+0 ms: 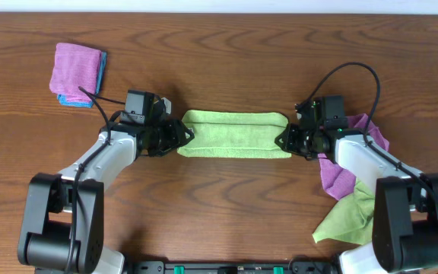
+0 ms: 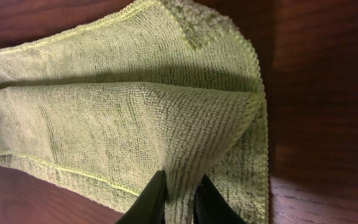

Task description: Fold the cloth

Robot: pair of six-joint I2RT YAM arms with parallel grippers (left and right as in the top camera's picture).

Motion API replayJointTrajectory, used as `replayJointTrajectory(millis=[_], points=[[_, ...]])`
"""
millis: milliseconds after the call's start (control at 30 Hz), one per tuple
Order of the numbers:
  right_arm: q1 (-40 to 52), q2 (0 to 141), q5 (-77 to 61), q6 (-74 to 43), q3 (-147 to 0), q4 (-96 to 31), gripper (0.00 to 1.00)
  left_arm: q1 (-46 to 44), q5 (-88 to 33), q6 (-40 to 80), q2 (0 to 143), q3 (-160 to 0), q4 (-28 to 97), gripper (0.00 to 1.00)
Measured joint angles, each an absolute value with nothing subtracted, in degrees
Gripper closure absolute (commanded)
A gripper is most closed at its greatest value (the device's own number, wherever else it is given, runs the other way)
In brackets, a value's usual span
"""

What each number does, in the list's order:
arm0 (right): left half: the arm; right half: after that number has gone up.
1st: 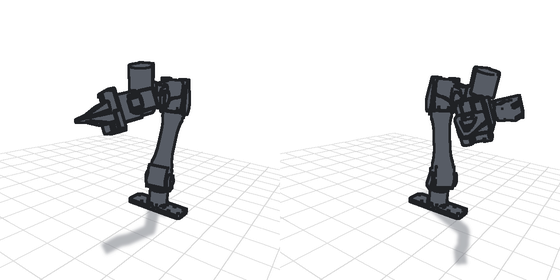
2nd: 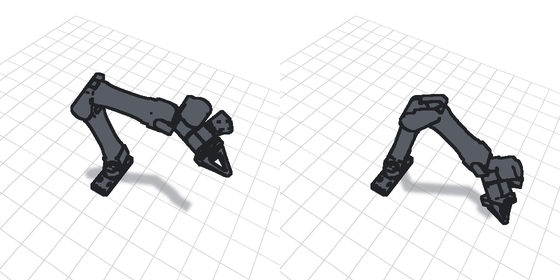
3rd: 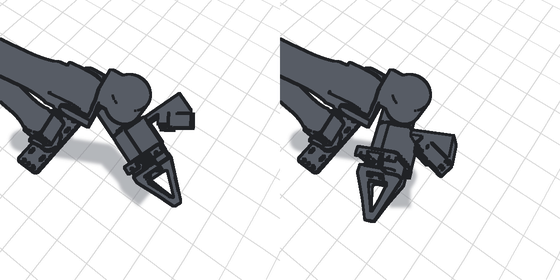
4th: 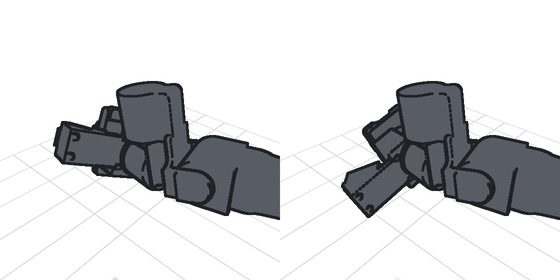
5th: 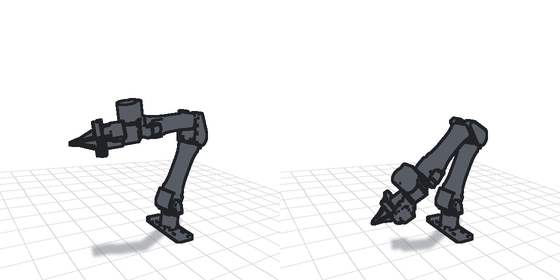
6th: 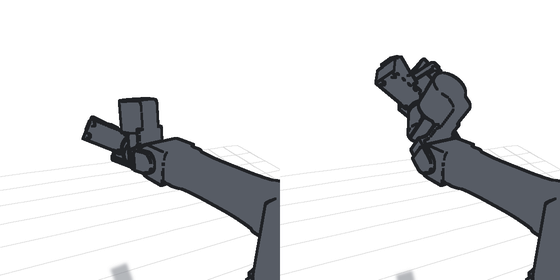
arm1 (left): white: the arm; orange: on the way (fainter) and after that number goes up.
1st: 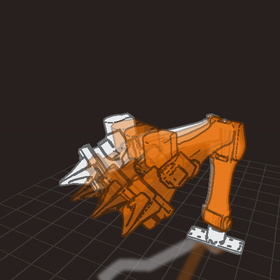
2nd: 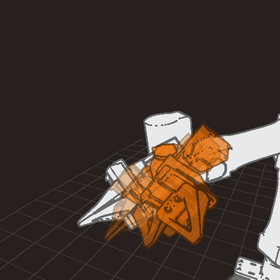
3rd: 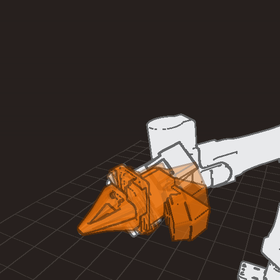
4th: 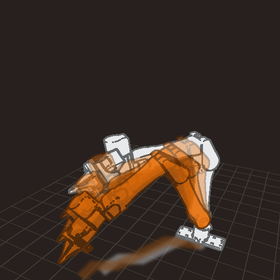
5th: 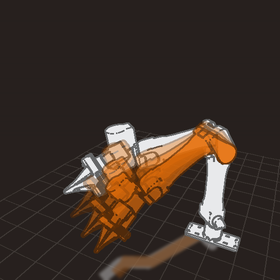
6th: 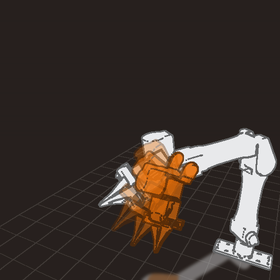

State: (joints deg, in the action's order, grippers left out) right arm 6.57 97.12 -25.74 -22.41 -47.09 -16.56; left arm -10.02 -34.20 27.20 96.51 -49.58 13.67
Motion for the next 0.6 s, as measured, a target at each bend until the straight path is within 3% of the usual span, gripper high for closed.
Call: replayJointTrajectory(millis=[600], points=[[6.6, 97.1, -25.7, -22.4, -47.1, -17.1, 0.87, -10.0, -35.2, 27.2, 96.5, -49.6, 16.1, 0.51]])
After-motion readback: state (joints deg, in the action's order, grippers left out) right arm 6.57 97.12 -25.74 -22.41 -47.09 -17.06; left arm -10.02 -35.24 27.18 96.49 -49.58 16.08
